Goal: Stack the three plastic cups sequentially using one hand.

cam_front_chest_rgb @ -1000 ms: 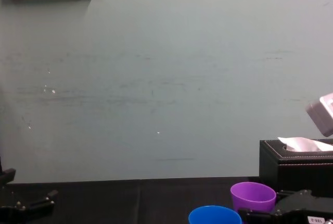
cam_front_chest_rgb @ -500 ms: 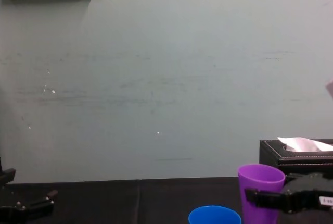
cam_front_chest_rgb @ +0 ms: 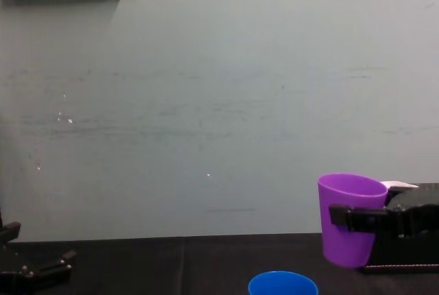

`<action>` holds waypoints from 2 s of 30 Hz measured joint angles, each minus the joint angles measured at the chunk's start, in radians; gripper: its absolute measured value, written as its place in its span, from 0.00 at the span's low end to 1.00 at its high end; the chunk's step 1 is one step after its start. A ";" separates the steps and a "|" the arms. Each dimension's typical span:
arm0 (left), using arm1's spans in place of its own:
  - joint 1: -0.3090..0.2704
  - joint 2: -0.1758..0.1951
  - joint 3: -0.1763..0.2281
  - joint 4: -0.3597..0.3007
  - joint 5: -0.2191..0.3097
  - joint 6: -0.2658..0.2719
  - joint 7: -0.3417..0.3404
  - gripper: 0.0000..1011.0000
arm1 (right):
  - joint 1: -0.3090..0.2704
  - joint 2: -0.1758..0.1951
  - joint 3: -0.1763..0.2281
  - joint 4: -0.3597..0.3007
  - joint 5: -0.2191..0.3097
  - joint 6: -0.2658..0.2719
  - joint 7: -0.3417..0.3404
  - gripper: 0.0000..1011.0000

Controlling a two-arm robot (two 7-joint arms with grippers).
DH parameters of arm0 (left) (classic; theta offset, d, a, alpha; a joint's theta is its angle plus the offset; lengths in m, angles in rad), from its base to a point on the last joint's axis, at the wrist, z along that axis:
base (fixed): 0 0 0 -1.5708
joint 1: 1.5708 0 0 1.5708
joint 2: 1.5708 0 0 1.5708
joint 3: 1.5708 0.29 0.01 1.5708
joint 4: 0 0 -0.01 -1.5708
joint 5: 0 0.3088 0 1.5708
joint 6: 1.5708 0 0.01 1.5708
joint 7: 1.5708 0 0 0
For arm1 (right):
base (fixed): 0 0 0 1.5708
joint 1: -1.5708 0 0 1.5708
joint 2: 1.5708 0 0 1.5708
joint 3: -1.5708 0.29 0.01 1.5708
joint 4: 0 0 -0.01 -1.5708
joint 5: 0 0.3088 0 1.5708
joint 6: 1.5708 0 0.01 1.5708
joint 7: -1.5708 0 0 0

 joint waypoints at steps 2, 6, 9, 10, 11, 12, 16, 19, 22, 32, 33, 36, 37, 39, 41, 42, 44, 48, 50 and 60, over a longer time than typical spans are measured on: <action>0.000 0.000 0.000 0.000 0.000 0.000 0.000 1.00 | -0.005 0.010 0.000 -0.018 0.006 0.003 0.003 0.71; 0.000 0.000 0.000 0.000 0.000 0.000 0.000 1.00 | -0.014 0.034 -0.004 -0.062 0.020 0.008 0.008 0.71; 0.000 0.000 0.000 0.000 0.000 0.000 0.000 1.00 | -0.019 0.046 -0.010 -0.085 0.028 0.011 0.011 0.72; 0.000 0.000 0.000 0.000 0.000 0.000 0.000 1.00 | -0.020 0.049 -0.012 -0.091 0.030 0.011 0.012 0.71; 0.000 0.000 0.000 0.000 0.000 0.000 0.000 1.00 | -0.022 0.055 -0.016 -0.101 0.032 0.011 0.015 0.71; 0.000 0.000 0.000 0.000 0.000 0.000 0.000 1.00 | -0.022 0.057 -0.019 -0.107 0.034 0.011 0.016 0.71; 0.000 0.000 0.000 0.000 0.000 0.000 0.000 1.00 | -0.024 0.068 -0.036 -0.129 0.039 0.012 0.020 0.72; 0.000 0.000 0.000 0.000 0.000 0.000 0.000 1.00 | -0.024 0.075 -0.051 -0.141 0.042 0.012 0.023 0.72; 0.000 0.000 0.000 0.000 0.000 0.000 0.000 1.00 | -0.022 0.078 -0.063 -0.147 0.042 0.012 0.024 0.71; 0.000 0.000 0.000 0.000 0.000 0.000 0.000 1.00 | -0.016 0.087 -0.104 -0.163 0.041 0.011 0.025 0.71; 0.000 0.000 0.000 0.000 0.000 0.000 0.000 1.00 | -0.015 0.087 -0.106 -0.163 0.041 0.010 0.025 0.71; 0.000 0.000 0.000 0.000 0.000 0.000 0.000 1.00 | -0.012 0.087 -0.115 -0.163 0.041 0.010 0.026 0.71; 0.000 0.000 0.000 0.000 0.000 0.000 0.000 1.00 | -0.009 0.087 -0.118 -0.161 0.041 0.010 0.026 0.71; 0.000 0.000 0.000 0.000 0.000 0.000 0.000 1.00 | -0.007 0.086 -0.122 -0.158 0.041 0.010 0.026 0.71; 0.000 0.000 0.000 0.000 0.000 0.000 0.000 1.00 | -0.004 0.085 -0.128 -0.154 0.040 0.010 0.027 0.71; 0.000 0.000 0.000 0.000 0.000 0.000 0.000 1.00 | -0.003 0.085 -0.129 -0.152 0.040 0.010 0.027 0.71; 0.000 0.000 0.000 0.000 0.000 0.000 0.000 1.00 | 0.001 0.083 -0.136 -0.146 0.039 0.010 0.029 0.72; 0.000 0.000 0.000 0.000 0.000 0.000 0.000 1.00 | 0.006 0.080 -0.143 -0.137 0.039 0.010 0.030 0.71; 0.000 0.000 0.000 0.000 0.000 0.000 0.000 1.00 | 0.008 0.079 -0.145 -0.133 0.039 0.010 0.030 0.71; 0.000 0.000 0.000 0.000 0.000 0.000 0.000 1.00 | 0.018 0.072 -0.158 -0.115 0.034 0.006 0.030 0.71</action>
